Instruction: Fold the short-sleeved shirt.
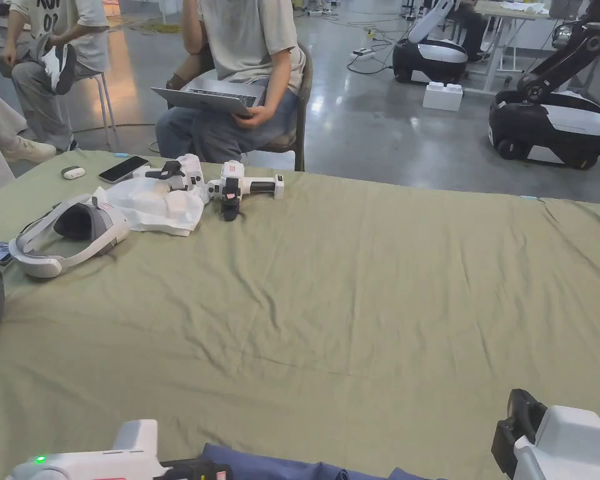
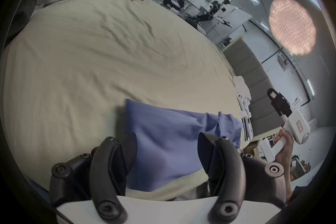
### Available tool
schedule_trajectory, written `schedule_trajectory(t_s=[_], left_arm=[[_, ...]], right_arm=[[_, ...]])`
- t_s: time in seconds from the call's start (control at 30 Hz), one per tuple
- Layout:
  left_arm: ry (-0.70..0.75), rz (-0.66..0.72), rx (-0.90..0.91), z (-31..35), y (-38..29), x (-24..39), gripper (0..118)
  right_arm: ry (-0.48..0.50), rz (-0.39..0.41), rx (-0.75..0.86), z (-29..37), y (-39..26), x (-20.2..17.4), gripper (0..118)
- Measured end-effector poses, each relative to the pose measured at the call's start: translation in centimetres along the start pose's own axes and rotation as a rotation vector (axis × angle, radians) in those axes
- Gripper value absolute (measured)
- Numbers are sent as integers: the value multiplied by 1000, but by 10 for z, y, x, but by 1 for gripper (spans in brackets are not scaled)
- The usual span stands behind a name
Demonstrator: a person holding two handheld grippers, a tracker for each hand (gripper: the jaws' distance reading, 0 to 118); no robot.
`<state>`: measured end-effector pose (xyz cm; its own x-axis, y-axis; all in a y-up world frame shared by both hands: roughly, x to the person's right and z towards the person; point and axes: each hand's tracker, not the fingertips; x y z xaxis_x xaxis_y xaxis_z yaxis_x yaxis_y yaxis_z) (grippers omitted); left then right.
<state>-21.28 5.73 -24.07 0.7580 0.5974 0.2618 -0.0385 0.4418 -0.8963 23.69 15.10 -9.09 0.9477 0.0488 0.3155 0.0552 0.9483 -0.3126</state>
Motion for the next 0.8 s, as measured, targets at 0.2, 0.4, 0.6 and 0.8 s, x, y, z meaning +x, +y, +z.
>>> schedule_trajectory(t_s=[0.2,0.4,0.6,0.8], left_arm=[[-117,167,-46,-15,-5,-59,74],[-371,232,-77,-45,-17,-74,73],[-294,211,-93,-66,-22,-61,11],[-332,167,-21,-41,-20,-51,7]], right_arm=[[6,-11,-2,0,1,-2,0],[6,-12,-9,0,1,-5,0],[2,-22,-12,0,2,-5,0],[-6,-15,-14,2,2,0,0]])
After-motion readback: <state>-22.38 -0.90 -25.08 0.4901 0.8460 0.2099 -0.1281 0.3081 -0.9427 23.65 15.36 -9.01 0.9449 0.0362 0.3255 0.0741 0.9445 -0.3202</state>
